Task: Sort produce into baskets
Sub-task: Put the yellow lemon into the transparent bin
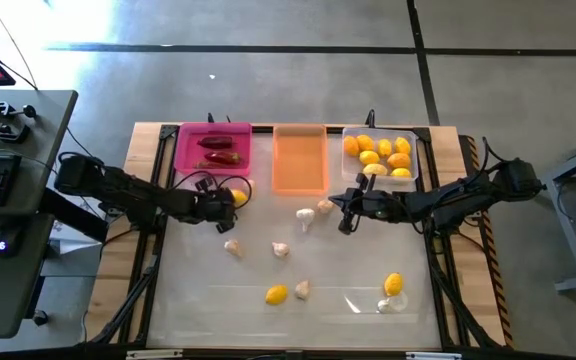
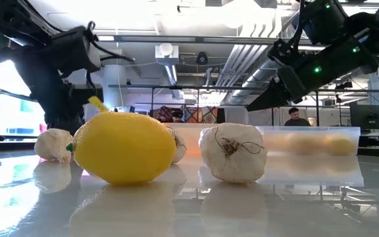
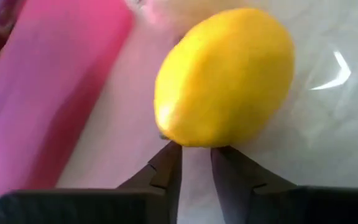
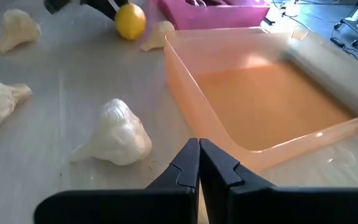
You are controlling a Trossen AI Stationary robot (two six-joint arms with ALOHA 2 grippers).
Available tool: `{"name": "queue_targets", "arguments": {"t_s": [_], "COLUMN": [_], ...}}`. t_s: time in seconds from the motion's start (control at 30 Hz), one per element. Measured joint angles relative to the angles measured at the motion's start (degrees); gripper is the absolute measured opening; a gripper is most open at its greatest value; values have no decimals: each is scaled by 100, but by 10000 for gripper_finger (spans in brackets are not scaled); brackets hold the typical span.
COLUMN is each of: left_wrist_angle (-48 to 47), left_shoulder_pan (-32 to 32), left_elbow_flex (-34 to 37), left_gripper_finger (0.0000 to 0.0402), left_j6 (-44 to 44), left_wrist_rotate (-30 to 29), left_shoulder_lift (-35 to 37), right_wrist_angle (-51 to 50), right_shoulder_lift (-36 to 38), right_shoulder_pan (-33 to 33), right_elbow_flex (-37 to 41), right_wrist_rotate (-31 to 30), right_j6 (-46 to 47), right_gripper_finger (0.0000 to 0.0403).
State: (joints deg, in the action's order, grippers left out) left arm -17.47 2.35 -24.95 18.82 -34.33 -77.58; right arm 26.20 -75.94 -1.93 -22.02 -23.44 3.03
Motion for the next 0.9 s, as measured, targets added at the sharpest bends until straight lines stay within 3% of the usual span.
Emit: {"name": "queue_targets", "arguments": {"t_s": [0.2, 0.33, 0.5, 0.7, 0.9], "left_wrist_angle": [259, 313, 378, 252, -897], "left_shoulder_pan": [160, 188, 184, 175, 186], "left_elbow_flex": [0, 0, -2, -23, -505], "left_gripper_finger": [44, 52, 88, 150, 200], "left_j6": [-391, -895, -1151, -1070, -582], "left_wrist_rotate": [170, 700, 1388, 1471, 1725], "left_shoulder_lift": [163, 190, 201, 208, 194], "right_wrist_angle": [-33, -31, -31, -31, -33], "right_shoulder_lift": [0, 0, 0, 0, 0], "right_shoulder_pan": [2, 2, 2, 0, 0], "right_elbow_flex": [0, 0, 0, 0, 0], "right_wrist_rotate": [57, 153, 161, 162, 208], "right_j6": [0, 0, 0, 0, 0], "right_gripper_finger": [0, 0, 0, 0, 0]}}
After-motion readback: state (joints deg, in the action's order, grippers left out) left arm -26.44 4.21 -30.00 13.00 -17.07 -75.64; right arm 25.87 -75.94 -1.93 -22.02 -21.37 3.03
